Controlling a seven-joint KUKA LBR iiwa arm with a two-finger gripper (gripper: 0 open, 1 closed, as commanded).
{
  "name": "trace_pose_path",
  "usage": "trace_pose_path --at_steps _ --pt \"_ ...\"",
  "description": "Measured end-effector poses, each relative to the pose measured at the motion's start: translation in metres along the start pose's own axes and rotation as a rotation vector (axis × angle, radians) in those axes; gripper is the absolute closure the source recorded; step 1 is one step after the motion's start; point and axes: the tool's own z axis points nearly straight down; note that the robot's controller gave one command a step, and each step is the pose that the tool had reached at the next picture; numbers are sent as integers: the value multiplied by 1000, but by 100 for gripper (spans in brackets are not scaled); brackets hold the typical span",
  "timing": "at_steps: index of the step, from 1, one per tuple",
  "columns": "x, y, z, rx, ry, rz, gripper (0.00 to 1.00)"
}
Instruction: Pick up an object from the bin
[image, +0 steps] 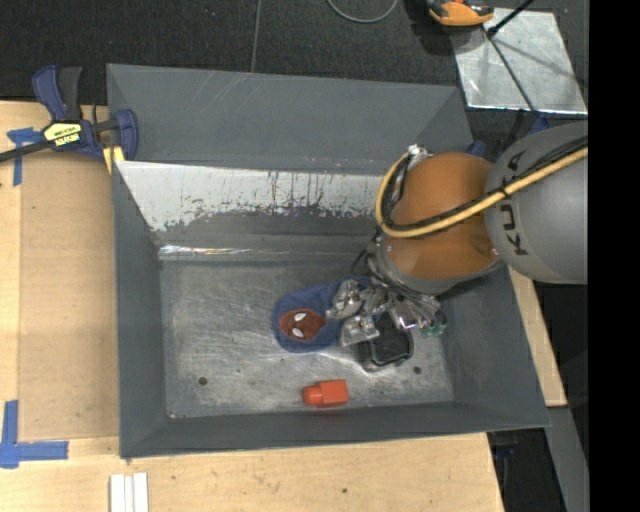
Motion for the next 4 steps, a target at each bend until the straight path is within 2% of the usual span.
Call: trace_pose_path --at_steps 1,2,3,4 --pt "18 -14 29 -6 -43 6 100" --pt "30 -53 19 -5 -1 33 100" --pt "26 -66 36 -23 -5 50 100" --pt "42 -78 25 -15 2 63 100"
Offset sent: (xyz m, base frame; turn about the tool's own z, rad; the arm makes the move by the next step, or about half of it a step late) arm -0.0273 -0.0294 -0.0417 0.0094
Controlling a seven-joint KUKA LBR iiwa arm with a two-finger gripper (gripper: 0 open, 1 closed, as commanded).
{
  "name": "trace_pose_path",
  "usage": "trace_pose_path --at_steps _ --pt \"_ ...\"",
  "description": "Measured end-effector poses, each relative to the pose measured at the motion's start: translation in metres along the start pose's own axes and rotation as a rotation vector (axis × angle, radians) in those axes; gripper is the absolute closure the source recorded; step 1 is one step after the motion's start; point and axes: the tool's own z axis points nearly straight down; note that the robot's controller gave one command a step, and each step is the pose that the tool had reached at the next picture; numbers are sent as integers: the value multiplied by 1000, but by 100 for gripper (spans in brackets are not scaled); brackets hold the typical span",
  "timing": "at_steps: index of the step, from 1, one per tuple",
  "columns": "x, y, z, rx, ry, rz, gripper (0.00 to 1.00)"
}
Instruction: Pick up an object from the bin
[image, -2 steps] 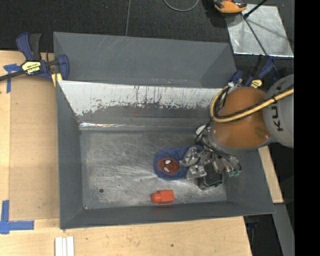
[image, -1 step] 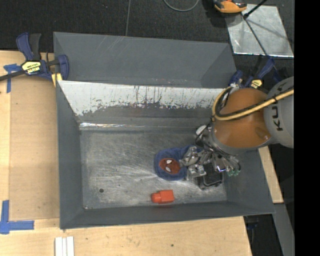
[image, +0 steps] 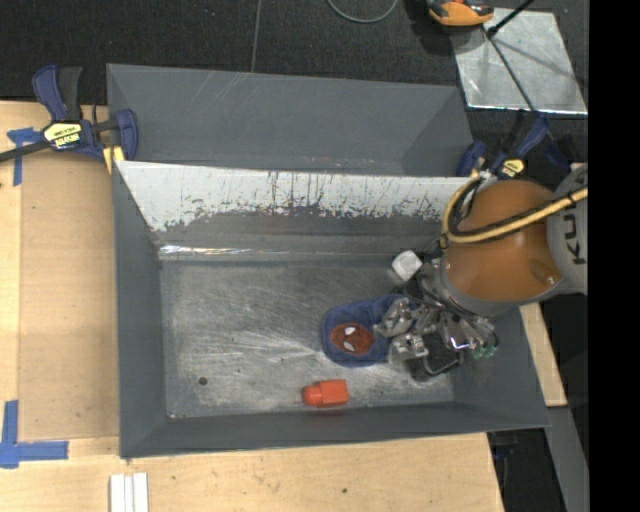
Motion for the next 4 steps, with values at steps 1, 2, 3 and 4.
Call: trace_pose_path --at_steps 1,2,3,4 --pt "-5 8 -80 20 -1 -130 100" --pt "-12 -7 -142 21 -2 -120 100" --pt "15 -18 -57 14 12 -127 100" --pt "12 -16 -152 21 -2 -121 100"
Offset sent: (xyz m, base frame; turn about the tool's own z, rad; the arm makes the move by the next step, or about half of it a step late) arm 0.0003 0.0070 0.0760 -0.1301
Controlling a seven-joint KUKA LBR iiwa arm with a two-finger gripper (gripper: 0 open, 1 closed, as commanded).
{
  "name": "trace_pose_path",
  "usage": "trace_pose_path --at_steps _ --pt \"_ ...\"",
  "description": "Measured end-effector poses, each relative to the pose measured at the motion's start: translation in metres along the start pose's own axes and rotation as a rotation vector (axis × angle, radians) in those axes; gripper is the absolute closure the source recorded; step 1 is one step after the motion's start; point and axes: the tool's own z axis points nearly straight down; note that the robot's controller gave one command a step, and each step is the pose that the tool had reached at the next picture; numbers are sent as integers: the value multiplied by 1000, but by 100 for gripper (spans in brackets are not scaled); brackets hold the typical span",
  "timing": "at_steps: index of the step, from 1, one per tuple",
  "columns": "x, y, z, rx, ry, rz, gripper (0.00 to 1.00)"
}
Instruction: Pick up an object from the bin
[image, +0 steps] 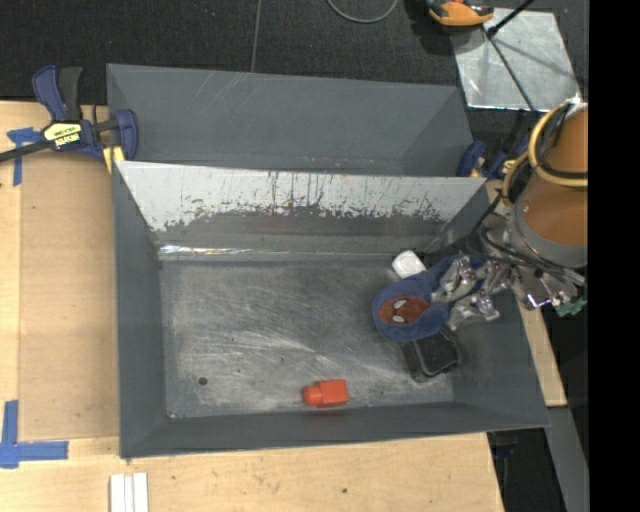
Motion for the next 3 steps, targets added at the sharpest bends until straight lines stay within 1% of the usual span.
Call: trace_pose_path --at_steps 1,2,3 --pt "22 1 90 -9 15 -5 100" --pt "-26 37 142 -8 9 42 100" --pt "-35 13 157 -23 5 -65 100"
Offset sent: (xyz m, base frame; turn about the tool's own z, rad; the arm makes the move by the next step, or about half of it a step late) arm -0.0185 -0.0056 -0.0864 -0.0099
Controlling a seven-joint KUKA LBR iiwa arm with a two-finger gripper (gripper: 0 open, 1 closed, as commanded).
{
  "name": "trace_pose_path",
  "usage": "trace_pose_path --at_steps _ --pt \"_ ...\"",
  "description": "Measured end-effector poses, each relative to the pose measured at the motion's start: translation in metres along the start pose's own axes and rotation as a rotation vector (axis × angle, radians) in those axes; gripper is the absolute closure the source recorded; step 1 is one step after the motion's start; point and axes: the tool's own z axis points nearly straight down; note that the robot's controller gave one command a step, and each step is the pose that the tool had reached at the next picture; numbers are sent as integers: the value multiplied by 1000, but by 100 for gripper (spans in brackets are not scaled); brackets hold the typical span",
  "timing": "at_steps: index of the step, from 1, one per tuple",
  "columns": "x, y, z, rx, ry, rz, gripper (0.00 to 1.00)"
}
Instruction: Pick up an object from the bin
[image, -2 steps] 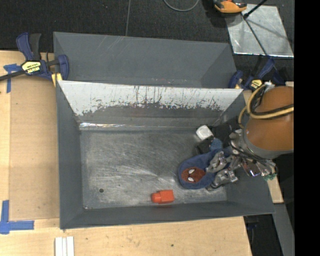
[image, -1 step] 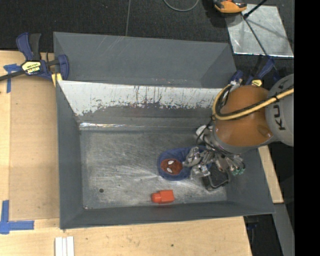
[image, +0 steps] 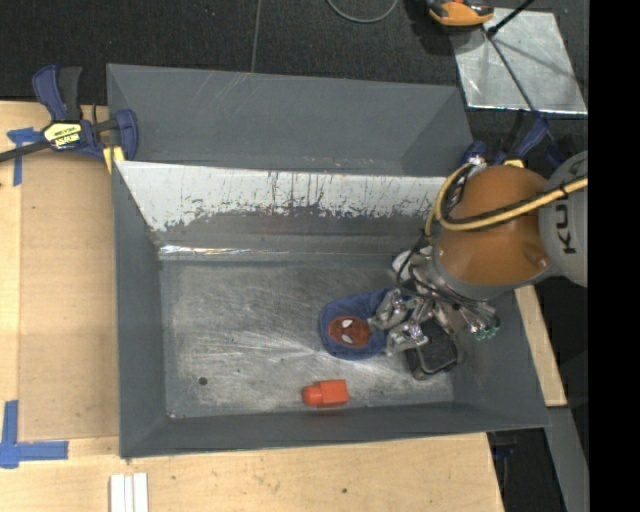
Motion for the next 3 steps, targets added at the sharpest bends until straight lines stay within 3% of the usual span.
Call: trace_pose_path --at_steps 1,2,3 --pt "25 6 -16 12 -12 4 100" --pt "27 0 -14 6 -13 7 100" --pt "4 26 4 43 -4 -299 100"
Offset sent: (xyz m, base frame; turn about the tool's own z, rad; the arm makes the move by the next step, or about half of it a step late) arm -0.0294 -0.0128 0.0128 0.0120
